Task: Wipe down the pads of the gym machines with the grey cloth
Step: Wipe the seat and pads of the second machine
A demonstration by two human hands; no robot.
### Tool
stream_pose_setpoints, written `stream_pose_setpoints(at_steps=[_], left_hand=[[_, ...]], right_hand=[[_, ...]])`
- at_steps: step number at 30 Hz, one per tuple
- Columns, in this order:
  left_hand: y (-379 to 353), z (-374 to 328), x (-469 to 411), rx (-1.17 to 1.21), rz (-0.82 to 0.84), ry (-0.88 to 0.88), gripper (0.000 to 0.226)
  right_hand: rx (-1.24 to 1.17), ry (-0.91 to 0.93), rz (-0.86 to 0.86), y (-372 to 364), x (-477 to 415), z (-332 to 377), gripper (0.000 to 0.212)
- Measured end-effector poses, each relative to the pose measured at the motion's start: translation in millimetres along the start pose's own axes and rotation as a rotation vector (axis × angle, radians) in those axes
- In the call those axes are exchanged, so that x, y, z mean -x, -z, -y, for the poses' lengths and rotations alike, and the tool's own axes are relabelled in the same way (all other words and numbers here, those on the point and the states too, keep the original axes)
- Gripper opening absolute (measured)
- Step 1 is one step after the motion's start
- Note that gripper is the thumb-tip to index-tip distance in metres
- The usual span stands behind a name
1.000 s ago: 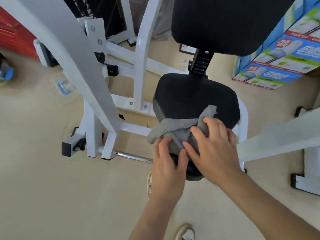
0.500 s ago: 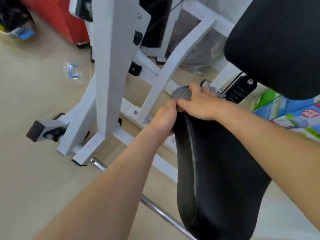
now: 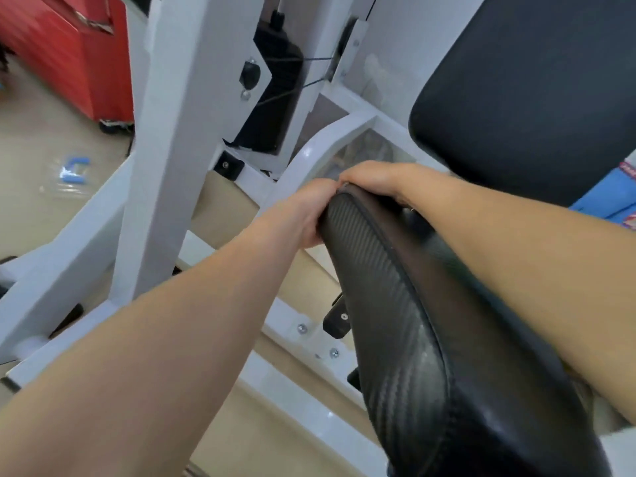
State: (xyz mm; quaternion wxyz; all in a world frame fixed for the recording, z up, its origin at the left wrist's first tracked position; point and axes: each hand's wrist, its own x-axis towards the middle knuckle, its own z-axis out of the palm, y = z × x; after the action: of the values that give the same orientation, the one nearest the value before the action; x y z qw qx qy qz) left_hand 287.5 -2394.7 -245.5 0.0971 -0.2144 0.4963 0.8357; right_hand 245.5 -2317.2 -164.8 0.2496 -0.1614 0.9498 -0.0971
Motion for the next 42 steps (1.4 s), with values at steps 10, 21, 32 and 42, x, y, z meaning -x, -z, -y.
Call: stream_pose_setpoints(at_steps=[10, 21, 32, 42], left_hand=[[14.5, 30.8, 90.0, -0.349, -0.364, -0.375, 0.028], [-7.6, 42.8, 148.7, -0.357, -0.252, -0.217, 0.044], [-36.7, 73.6, 209.6, -0.425, -0.324, -0.454, 0.03], [-65.7, 146.0, 298.1, -1.249, -0.728, -0.897, 0.039]], right_hand=[[0.419, 0.283, -0.134, -19.0, 89.2, 25.8, 0.035], [0.585, 0.249, -0.035, -16.8, 147.0, 23.9, 0.044], [0.33, 0.555, -0.214, -44.3, 206.8, -15.7, 0.027], [-0.035, 0.654, -0.92, -152.4, 285.6, -102.1, 0.051]])
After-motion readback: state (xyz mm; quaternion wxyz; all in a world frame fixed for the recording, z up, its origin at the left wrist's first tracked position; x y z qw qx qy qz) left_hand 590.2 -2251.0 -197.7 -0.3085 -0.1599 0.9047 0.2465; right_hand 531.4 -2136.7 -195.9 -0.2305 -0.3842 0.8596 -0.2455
